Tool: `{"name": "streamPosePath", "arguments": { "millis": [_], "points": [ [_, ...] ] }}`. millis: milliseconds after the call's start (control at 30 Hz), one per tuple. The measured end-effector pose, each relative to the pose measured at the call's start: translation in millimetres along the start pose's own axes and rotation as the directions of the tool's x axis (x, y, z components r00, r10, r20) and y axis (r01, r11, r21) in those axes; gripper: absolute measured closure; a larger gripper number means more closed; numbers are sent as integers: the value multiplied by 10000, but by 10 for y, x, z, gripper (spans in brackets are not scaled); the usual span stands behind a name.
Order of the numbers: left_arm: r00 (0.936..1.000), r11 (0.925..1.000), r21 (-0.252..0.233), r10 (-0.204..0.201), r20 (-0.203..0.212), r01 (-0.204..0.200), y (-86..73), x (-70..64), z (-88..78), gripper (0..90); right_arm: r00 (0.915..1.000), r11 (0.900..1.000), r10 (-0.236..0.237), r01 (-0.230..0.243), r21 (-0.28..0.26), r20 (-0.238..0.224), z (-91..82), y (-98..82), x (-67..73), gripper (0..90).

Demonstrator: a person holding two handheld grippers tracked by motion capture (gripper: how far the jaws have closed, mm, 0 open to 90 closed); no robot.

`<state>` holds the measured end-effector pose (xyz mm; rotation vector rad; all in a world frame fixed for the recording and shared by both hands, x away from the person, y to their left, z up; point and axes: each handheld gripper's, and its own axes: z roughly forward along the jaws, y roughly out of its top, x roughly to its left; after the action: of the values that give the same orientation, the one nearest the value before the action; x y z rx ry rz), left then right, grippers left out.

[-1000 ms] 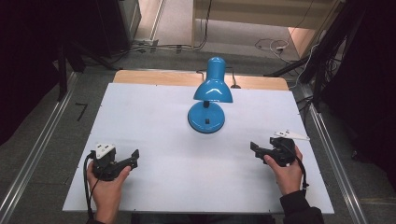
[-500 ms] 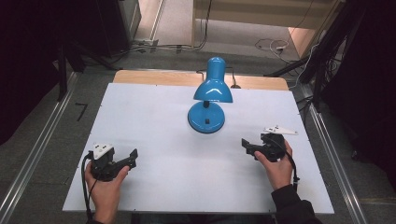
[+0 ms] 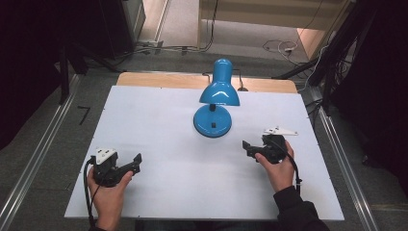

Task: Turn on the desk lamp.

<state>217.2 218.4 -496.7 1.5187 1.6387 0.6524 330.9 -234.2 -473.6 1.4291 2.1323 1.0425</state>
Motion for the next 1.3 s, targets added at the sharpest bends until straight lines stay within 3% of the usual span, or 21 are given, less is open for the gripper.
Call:
{"name": "streamPosePath", "arguments": {
  "millis": [200, 1300],
  "points": [
    [10000, 10000, 1, -2, 12, 2, 1, 1, -1, 151, 9999, 10000, -34, 34, -32, 130, 49, 30, 41, 134],
    [9999, 9999, 101, -37, 157, 35, -5, 0, 12, 152, 9989, 9990, -402, 398, -196, -244, 305, 224, 328, 222]
  ]
}}
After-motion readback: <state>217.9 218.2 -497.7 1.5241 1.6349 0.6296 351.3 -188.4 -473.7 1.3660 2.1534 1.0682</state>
